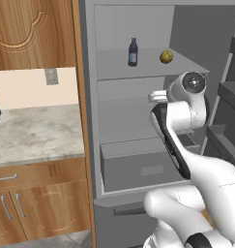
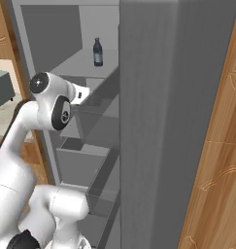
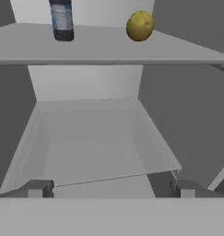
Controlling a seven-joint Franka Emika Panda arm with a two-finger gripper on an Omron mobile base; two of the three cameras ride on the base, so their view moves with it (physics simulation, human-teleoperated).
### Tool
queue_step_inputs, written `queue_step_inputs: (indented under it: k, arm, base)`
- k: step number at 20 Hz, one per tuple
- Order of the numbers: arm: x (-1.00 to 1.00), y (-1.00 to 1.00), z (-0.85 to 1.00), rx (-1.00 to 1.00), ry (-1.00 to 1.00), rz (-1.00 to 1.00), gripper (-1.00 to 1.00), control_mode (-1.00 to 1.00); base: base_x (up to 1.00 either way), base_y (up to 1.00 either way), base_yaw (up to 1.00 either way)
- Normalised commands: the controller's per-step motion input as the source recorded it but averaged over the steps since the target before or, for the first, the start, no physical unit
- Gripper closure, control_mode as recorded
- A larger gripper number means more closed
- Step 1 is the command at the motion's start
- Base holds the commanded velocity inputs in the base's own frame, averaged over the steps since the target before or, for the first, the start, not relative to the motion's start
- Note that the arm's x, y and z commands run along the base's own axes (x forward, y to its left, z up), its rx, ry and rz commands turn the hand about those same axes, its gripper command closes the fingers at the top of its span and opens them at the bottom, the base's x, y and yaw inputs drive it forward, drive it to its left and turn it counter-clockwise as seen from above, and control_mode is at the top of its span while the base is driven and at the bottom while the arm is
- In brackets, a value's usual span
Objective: Move the pear and bottled drink from the second highest shelf to the top shelf to make space. Then, place the pitcher from the counter on the cleared second highest shelf.
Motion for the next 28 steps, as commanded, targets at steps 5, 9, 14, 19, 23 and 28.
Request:
queue_step_inputs:
  k: [5, 9, 14, 19, 23, 28]
  arm:
    - [-1.0, 0.41, -0.21, 0.01, 0.03, 0.15, -1.0, -1.0]
    - [-0.97, 0.3, -0.33, 0.02, 0.0, 0.21, -1.0, -1.0]
    - [-0.43, 0.13, -0.15, 0.06, 0.01, 0.18, -1.0, -1.0]
    - [-0.02, 0.01, 0.0, 0.0, 0.01, -0.04, -1.0, -1.0]
    - [0.0, 0.0, 0.0, 0.0, 0.0, -0.18, -1.0, -1.0]
    - [0.0, 0.0, 0.0, 0.0, 0.0, -0.15, -1.0, -1.0]
  base:
    - [0.0, 0.0, 0.0]
    - [0.0, 0.0, 0.0]
    - [0.0, 0.0, 0.0]
    - [0.0, 0.0, 0.0]
    - [0.0, 0.0, 0.0]
    - [0.0, 0.0, 0.0]
